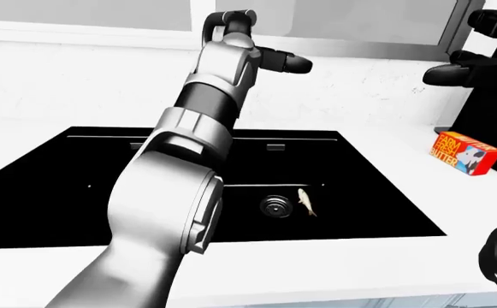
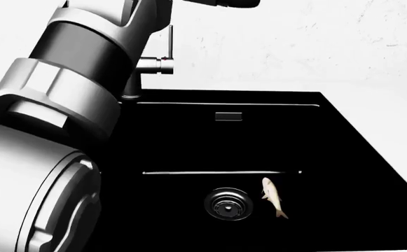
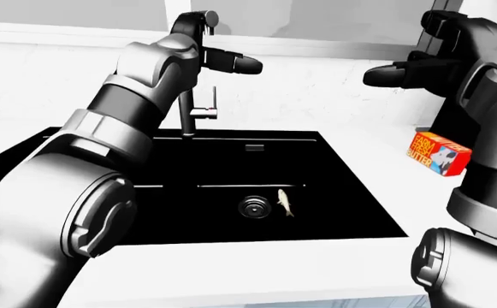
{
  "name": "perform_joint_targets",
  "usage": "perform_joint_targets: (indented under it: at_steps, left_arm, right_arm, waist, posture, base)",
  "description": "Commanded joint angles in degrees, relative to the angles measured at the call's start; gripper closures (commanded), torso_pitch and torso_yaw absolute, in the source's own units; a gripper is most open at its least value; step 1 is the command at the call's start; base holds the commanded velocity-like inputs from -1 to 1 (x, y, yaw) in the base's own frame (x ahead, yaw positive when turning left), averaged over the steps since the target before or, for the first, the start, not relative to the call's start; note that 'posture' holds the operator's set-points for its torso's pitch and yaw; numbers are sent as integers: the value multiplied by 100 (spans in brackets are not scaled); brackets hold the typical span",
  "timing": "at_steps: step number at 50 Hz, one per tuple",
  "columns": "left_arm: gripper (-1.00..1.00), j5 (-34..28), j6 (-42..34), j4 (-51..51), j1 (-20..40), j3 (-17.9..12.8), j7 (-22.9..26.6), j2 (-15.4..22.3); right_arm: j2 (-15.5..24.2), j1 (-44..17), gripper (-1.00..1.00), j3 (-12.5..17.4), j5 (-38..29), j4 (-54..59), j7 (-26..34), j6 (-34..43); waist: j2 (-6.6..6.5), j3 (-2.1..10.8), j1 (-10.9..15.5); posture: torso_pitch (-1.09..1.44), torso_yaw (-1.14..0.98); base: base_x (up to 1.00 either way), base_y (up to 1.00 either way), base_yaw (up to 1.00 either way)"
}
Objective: Turn the sink spout to the right.
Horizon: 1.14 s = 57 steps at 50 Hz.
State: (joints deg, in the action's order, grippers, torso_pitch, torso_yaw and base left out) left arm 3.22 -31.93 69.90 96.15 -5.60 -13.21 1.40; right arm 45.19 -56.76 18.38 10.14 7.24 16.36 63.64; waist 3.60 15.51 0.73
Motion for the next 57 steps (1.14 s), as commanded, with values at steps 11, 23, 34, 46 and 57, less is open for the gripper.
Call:
perform_joint_targets:
  at_steps: [11, 23, 34, 46, 57]
  left_arm:
    - [-100, 2, 157, -214, 208, 2, -37, 15]
    - [-100, 36, 136, -228, 222, 11, -83, -80]
    - [-100, 56, 113, -226, 265, 36, -133, -167]
    - [-100, 68, 109, -183, 306, 40, -160, -209]
    - [-100, 68, 145, -156, 259, 42, -172, -197]
  right_arm:
    - [144, -144, -100, 87, 69, -212, -28, -79]
    - [155, -158, -100, 81, 84, -244, -29, -53]
    - [265, -115, -100, 148, 154, -382, -9, 77]
    - [312, -143, -100, 141, 187, -433, -16, 150]
    - [331, -85, -100, 180, 225, -536, -23, 204]
  waist:
    - [47, 68, 1]
    - [56, 66, 1]
    - [73, 61, 11]
    - [78, 57, 4]
    - [87, 51, 4]
  posture:
    - [-41, 0]
    - [-41, 0]
    - [-41, 0]
    - [-41, 0]
    - [-41, 0]
  base:
    - [0, 0, 0]
    - [0, 0, 0]
    - [0, 0, 0]
    - [0, 0, 0]
    - [0, 0, 0]
